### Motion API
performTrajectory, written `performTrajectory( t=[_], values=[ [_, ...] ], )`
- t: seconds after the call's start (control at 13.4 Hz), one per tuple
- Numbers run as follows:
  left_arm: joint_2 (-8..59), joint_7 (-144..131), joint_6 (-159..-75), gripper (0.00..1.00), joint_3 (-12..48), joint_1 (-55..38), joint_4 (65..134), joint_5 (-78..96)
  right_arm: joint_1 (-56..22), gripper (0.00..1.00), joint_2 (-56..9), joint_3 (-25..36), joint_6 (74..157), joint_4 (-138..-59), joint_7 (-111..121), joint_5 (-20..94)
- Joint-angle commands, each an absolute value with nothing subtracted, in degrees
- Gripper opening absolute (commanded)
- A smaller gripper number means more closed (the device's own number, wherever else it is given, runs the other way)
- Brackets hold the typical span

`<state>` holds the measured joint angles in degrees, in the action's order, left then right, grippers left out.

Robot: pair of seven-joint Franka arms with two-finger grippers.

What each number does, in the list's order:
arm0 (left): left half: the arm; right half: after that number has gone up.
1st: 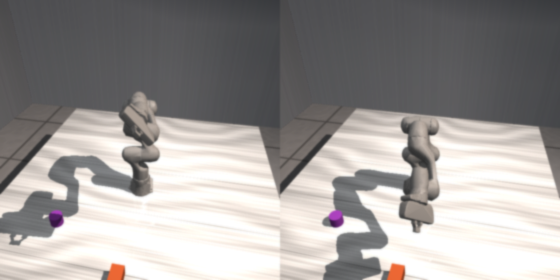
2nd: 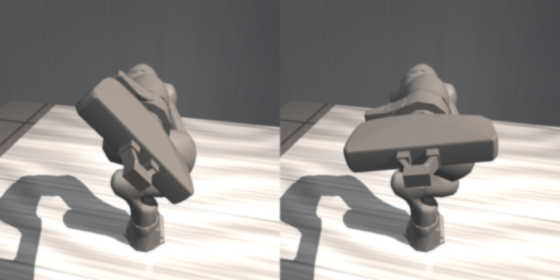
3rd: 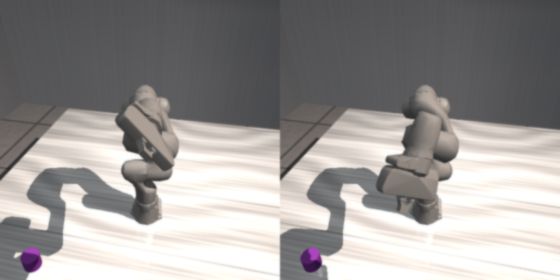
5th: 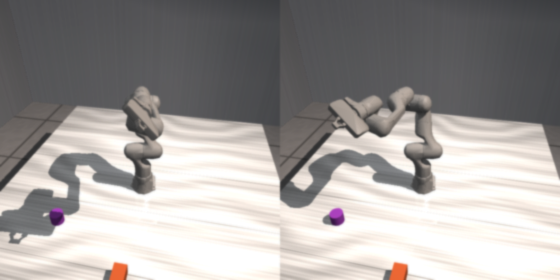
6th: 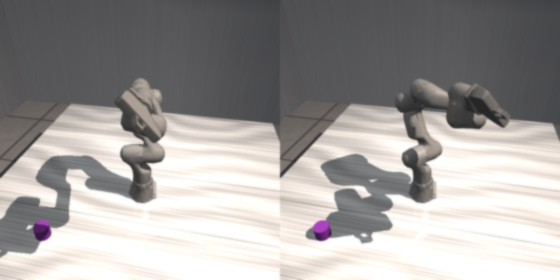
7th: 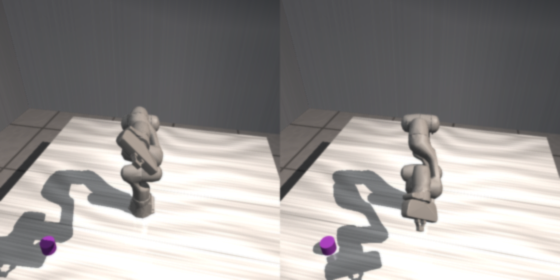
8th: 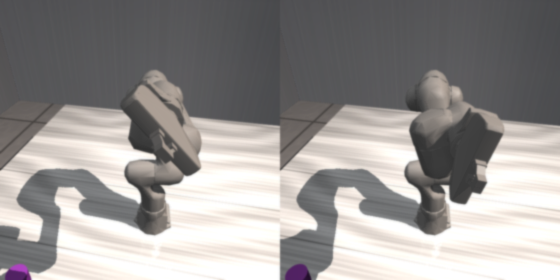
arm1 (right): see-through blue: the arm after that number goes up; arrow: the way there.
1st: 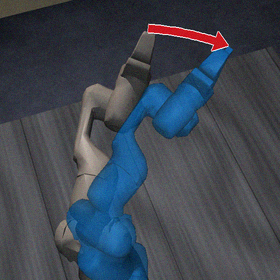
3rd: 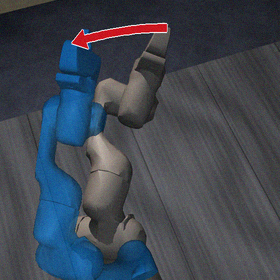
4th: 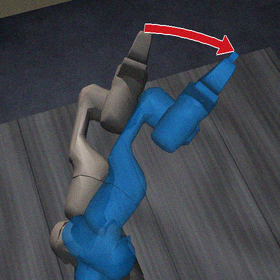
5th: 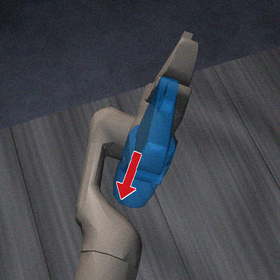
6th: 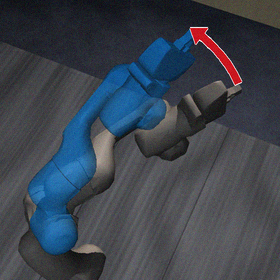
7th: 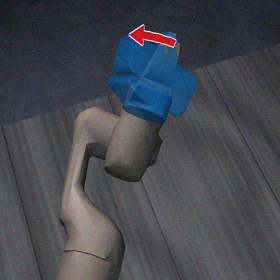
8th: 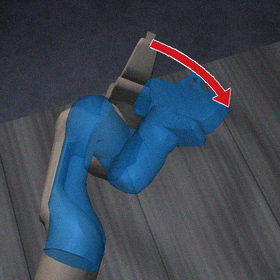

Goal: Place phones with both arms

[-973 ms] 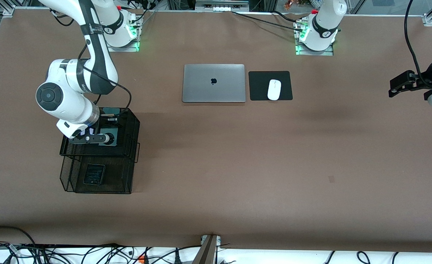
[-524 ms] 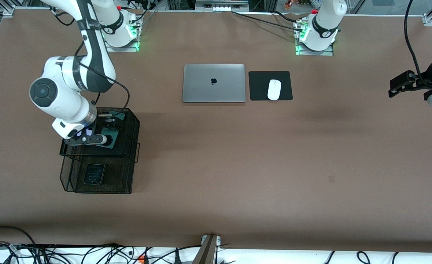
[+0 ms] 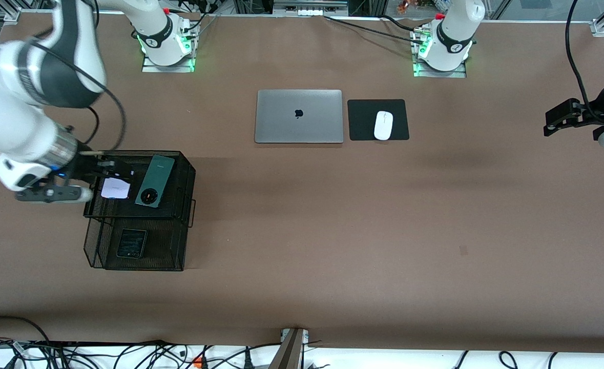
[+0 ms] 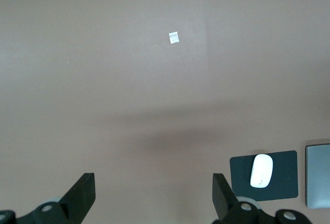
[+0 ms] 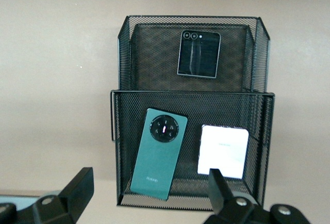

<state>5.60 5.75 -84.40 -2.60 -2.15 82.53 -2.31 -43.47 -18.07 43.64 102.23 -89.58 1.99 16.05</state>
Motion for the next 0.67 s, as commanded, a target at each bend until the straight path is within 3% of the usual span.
performTrajectory(
  t=[0.0,0.45,0.6],
  values=[
    [5.10,5.71,-84.38,1.00,-2.64,-2.37,82.27,-1.14,-40.61,0.99,-22.49,43.33,98.26,-82.90,1.41,18.98],
    [5.10,5.71,-84.38,1.00,-2.64,-2.37,82.27,-1.14,-39.56,1.00,-22.51,41.32,98.18,-81.91,-1.40,19.51],
    [5.01,5.71,-84.38,1.00,-2.64,-2.37,82.27,-1.14,-30.46,1.00,-22.33,28.73,98.52,-80.78,-2.19,13.06]
  ],
)
